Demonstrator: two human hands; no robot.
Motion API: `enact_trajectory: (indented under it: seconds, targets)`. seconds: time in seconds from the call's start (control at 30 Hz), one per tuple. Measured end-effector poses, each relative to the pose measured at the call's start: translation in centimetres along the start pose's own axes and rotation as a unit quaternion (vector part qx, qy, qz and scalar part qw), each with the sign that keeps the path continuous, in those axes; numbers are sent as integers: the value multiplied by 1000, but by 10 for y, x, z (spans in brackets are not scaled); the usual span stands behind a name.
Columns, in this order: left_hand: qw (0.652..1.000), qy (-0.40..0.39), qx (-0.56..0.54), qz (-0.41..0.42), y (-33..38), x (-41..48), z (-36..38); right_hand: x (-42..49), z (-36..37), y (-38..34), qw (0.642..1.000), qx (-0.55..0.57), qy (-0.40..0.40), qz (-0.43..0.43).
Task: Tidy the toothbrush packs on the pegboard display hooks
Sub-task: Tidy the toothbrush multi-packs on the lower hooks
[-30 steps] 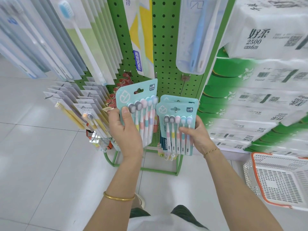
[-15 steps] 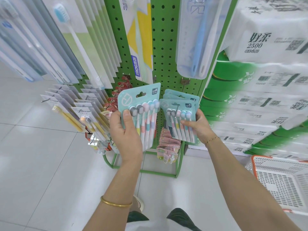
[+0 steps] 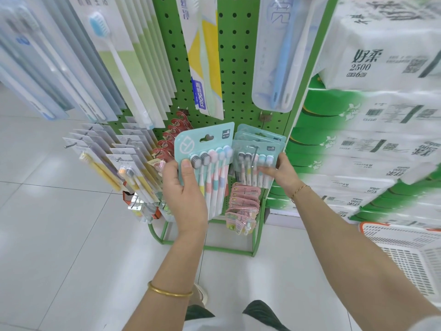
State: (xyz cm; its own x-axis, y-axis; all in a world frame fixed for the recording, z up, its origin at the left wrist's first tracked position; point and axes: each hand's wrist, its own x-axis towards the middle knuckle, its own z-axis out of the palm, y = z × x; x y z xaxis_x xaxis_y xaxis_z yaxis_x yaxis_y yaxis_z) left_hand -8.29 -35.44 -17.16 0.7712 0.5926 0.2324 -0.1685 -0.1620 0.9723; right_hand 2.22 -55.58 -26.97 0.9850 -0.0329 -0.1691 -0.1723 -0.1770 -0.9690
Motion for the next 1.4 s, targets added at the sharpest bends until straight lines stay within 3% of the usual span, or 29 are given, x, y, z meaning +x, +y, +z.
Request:
enact_trajectory:
  seconds: [0.33,0.57,1.07,1.2,1.3,1.4]
  targets:
    - [1000,-6,-5,-13,0,-9,-3,-16,15,5,983,-80,164,-3]
    - [1000,-6,-8,-13,2,-19,-5,-23,27,-5,978,-99,183,5]
    - [999,-11,-29,-14,3,-20,-6,-32,34,-20,953,-138,248,108]
    - [999,-11,-28,-20,3,-19,-4,-56,32,-35,950,-131,280,51]
    - [998,-18,-43,-33,6,-16,-4,-86,33,-44,964,-56,260,-28]
    - [996,-35,-66,-46,15,-14,-1,-119,32,-53,986,23,153,-58]
